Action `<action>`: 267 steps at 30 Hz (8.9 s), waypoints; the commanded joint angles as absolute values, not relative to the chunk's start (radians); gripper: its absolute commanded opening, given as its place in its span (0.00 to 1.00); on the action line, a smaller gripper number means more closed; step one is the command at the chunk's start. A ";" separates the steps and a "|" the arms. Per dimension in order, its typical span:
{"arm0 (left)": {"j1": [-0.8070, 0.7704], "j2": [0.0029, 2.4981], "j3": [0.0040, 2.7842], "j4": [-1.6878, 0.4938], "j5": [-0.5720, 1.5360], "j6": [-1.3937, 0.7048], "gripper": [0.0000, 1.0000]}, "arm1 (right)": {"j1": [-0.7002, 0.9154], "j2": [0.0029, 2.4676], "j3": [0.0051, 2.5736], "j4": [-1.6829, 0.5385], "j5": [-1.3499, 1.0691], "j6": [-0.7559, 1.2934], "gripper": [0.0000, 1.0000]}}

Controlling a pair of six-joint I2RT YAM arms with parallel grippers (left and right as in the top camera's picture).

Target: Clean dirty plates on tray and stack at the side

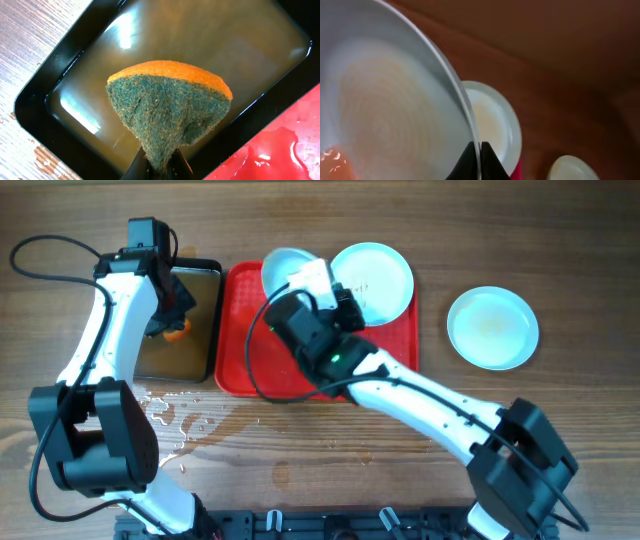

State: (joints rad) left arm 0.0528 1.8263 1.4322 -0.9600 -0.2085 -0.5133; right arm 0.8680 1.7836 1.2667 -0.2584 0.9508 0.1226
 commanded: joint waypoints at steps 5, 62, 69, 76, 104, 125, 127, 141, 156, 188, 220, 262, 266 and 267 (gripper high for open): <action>0.052 1.835 1.427 -0.953 -0.198 -0.503 0.04 | 0.917 1.763 1.279 -0.034 1.249 -0.180 0.04; 0.052 1.835 1.427 -0.949 -0.198 -0.502 0.04 | -0.312 1.645 1.217 -0.667 -0.334 0.377 0.60; 0.052 1.835 1.427 -0.949 -0.198 -0.502 0.04 | 0.056 1.707 1.233 -0.478 -0.169 0.496 0.62; 0.052 1.835 1.427 -0.949 -0.198 -0.502 0.04 | 0.173 1.895 1.262 -0.449 -0.168 0.594 0.50; 0.052 1.835 1.427 -0.949 -0.198 -0.502 0.04 | 0.434 1.999 1.270 -0.600 -0.297 0.646 0.05; 0.052 1.835 1.427 -0.935 -0.198 -0.502 0.04 | 0.257 2.091 1.634 -0.790 -0.108 0.245 0.41; 0.052 1.835 1.427 -0.935 -0.198 -0.502 0.04 | 0.241 2.104 1.634 -0.788 -0.144 0.230 0.42; 0.052 1.835 1.427 -0.936 -0.198 -0.502 0.04 | 0.238 2.196 1.634 -0.767 -0.149 0.352 0.36; 0.052 1.835 1.427 -0.935 -0.198 -0.502 0.04 | 0.374 2.196 1.634 -0.912 -0.260 0.501 0.06; -0.196 1.910 1.427 -0.708 0.079 -0.311 0.04 | 0.377 2.220 1.539 -0.748 -0.446 0.367 0.04; -0.390 2.155 1.424 -0.653 0.016 -0.335 0.04 | 0.377 2.220 1.539 -0.742 -0.446 0.370 0.04; -0.407 2.155 1.424 -0.541 -0.166 -0.417 0.04 | 0.377 2.220 1.539 -0.732 -0.442 0.392 0.04; -0.407 2.152 1.424 -0.604 -0.339 -0.510 0.04 | 0.377 2.220 1.539 -0.732 -0.442 0.392 0.04; -0.406 2.152 1.425 -0.629 -0.359 -0.528 0.04 | 0.377 2.220 1.539 -0.733 -0.442 0.392 0.04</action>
State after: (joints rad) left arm -0.4160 2.1109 1.4490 -0.5610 -0.0677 -0.3759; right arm 0.3687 2.1956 1.5524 -0.7277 -0.4183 0.4000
